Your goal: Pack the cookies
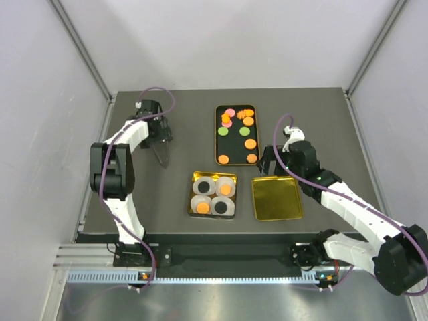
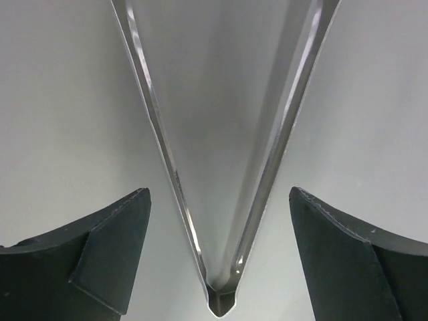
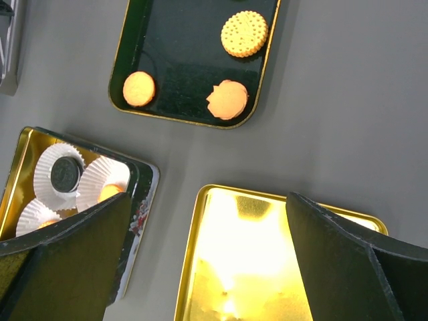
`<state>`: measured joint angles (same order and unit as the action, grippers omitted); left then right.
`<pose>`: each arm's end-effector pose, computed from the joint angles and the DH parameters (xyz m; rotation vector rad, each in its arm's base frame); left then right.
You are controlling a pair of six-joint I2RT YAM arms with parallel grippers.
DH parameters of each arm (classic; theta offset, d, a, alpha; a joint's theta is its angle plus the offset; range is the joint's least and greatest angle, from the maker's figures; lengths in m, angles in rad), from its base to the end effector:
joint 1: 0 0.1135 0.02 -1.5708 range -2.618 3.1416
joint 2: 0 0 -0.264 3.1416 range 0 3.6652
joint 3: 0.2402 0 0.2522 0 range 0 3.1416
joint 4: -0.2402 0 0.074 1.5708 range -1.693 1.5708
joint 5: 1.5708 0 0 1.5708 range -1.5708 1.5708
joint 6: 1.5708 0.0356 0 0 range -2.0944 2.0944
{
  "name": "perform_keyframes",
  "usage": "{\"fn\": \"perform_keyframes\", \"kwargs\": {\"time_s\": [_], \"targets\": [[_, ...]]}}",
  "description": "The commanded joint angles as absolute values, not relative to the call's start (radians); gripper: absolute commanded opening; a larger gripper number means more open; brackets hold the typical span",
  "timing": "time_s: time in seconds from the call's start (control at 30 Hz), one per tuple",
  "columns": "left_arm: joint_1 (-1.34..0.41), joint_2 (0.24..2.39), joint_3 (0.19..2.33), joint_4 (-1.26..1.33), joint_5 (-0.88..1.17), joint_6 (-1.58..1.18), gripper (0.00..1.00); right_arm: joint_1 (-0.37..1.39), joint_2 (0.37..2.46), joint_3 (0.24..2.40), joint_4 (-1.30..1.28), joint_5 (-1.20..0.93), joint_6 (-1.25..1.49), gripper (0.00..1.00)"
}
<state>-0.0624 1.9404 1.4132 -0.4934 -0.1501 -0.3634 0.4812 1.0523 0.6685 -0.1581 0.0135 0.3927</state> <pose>0.4139 -0.0205 0.1952 -0.4398 2.5359 0.0356 0.2065 0.1073 0.2502 -0.0871 2.1524 0.5021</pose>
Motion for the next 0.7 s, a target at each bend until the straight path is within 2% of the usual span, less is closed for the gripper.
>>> {"fn": "perform_keyframes", "kwargs": {"time_s": [0.0,0.17,0.27,0.43,0.53,0.67], "targets": [[-0.061,1.905,1.491,-0.506,-0.172,-0.354,0.9,0.479,1.035,0.707,-0.13,0.011,0.384,1.0],[-0.069,1.766,1.558,-0.581,-0.167,-0.35,0.89,0.479,1.034,0.706,-0.132,0.014,0.388,1.0],[-0.132,1.668,1.562,-0.607,-0.16,-0.339,0.87,0.479,1.025,0.706,-0.135,0.025,0.39,1.0],[-0.385,1.533,1.52,-0.641,-0.21,-0.357,0.83,0.479,0.994,0.703,-0.152,0.084,0.39,1.0],[-0.509,1.473,1.462,-0.64,-0.177,-0.418,0.77,0.476,0.974,0.7,-0.161,0.133,0.385,1.0],[-0.643,1.422,1.376,-0.572,-0.12,-0.459,0.74,0.445,0.971,0.696,-0.181,0.172,0.38,1.0]]}}
